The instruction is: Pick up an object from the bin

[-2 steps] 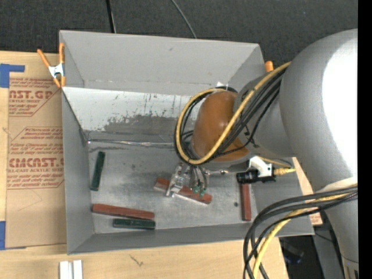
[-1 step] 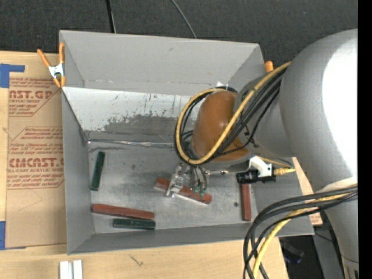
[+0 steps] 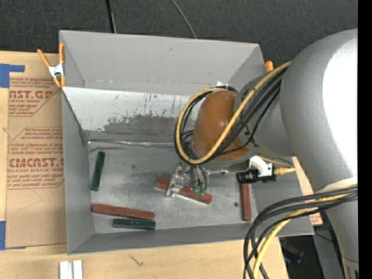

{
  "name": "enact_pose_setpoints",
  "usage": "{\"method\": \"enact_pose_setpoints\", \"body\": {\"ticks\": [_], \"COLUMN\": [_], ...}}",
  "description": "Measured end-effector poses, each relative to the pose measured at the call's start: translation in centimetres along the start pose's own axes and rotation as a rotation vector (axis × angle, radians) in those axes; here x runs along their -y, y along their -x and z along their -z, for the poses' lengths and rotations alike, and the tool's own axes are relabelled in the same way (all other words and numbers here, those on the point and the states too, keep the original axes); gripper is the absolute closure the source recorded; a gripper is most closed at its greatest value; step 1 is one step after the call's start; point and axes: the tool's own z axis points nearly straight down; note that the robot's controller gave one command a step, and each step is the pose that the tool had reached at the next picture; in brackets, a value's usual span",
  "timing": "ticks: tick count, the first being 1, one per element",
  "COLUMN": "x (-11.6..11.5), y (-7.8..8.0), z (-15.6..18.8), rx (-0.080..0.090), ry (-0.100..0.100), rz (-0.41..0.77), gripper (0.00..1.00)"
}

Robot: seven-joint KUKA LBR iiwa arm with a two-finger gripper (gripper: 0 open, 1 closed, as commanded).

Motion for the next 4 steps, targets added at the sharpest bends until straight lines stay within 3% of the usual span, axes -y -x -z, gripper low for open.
{"method": "enact_pose_setpoints", "body": {"ticks": [3,4], "x": [0.2,0.2], "y": [-0.4,-0.3], "z": [1.6,3.5], "rx": [-0.024,-0.024], "ry": [-0.013,-0.013], "rz": [0.0,0.0], "gripper": [1.0,1.0]}}
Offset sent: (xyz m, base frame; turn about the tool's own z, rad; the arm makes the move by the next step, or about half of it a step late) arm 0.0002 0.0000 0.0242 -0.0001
